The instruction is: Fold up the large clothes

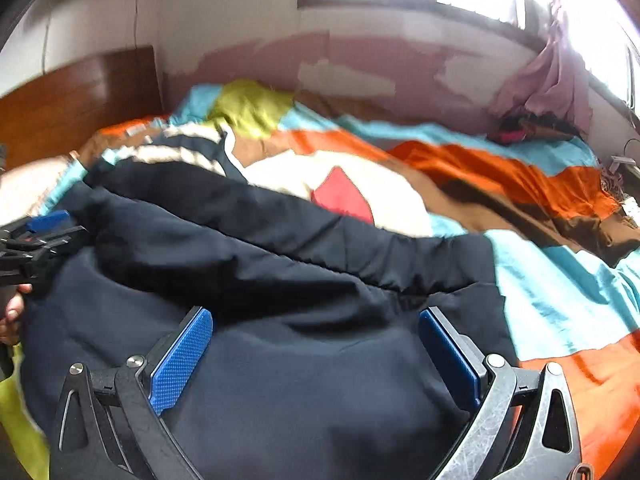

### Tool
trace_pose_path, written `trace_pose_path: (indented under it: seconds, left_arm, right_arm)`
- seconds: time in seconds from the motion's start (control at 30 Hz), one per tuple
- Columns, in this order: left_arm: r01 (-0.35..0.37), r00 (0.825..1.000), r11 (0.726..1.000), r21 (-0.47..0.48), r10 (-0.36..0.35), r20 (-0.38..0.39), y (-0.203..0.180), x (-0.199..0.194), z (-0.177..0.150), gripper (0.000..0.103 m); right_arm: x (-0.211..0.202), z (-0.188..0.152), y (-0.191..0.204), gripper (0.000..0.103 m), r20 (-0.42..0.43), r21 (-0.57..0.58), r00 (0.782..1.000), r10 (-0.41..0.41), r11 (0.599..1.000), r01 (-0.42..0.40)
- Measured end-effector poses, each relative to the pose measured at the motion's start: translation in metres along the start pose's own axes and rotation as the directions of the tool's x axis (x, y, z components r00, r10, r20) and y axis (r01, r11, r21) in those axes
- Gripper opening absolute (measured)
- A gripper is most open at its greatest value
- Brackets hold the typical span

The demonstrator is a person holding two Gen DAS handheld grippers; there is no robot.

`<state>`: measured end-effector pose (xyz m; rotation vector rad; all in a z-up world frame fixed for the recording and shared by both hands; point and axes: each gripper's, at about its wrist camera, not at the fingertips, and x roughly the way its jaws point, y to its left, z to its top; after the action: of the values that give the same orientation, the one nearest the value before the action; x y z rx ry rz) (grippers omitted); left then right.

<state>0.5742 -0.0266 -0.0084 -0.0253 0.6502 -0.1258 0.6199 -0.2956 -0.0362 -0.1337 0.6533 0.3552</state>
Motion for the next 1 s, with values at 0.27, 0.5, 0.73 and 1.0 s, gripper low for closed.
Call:
trace_pose_path:
  seconds: [0.27,0.5,0.73,1.0]
  left_arm:
    - [0.037,0.999,0.997,-0.072,-0.04,-0.034,0.036,-0.048,-0.006,0.102]
    - [0.019,0.993,0.99,-0.137,-0.034,-0.112,0.081,-0.078,-0.034,0.102]
    - [0.092,0.973,0.967,-0.238,-0.138,-0.186,0.114,-0.076,-0.054,0.102]
    - [0.153,0.954,0.91,-0.386,-0.238,-0.182,0.139,-0.025,-0.044,0.102]
  right_arm:
    - [-0.063,0.003,-0.011,0.103,-0.005,0.05,0.997,0.075,0.996,-0.075]
    - [-0.1,-0.03,-0.022,0.103,-0.089,0.098,0.99,0.112,0.99,-0.104]
    - [-0.109,-0.08,-0.046,0.103,-0.179,0.15,0.975,0.13,0.983,-0.103]
    - [-0.081,-0.083,-0.098,0.103,-0.093,0.363,0.979,0.179,0.922,-0.134]
